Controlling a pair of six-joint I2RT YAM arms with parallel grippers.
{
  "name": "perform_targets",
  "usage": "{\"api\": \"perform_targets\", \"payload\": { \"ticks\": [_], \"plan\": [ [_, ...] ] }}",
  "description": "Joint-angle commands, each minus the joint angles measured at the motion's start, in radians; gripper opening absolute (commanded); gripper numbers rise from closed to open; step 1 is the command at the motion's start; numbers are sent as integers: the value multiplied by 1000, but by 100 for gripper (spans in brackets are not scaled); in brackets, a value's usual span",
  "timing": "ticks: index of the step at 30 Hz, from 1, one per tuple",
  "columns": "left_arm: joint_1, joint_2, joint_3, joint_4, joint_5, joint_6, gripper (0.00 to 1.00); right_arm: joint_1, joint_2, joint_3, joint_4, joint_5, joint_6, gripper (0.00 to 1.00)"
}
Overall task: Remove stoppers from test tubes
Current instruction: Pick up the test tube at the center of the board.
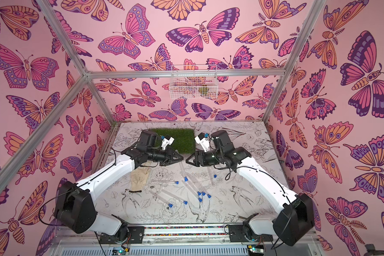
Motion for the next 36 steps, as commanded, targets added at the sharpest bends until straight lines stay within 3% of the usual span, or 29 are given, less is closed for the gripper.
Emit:
{"api": "perform_targets", "payload": {
  "ticks": [1, 6, 19, 28, 36],
  "plan": [
    [10, 11, 15, 56, -72, -102, 2, -58, -21, -57, 37, 25, 76, 68],
    [10, 13, 6, 132, -153, -238, 2, -134, -53, -117, 139, -56, 158, 78],
    [13, 37, -44, 354, -307, -515, 3, -245, -101, -297, 432, -147, 374, 78],
    [14, 22, -102, 470, -382, -628, 3, -246, -51, -397, 789, -217, 598, 73],
    [13, -2, -180, 552, -412, -722, 3, -167, -27, -385, 771, -179, 572, 70]
  ]
}}
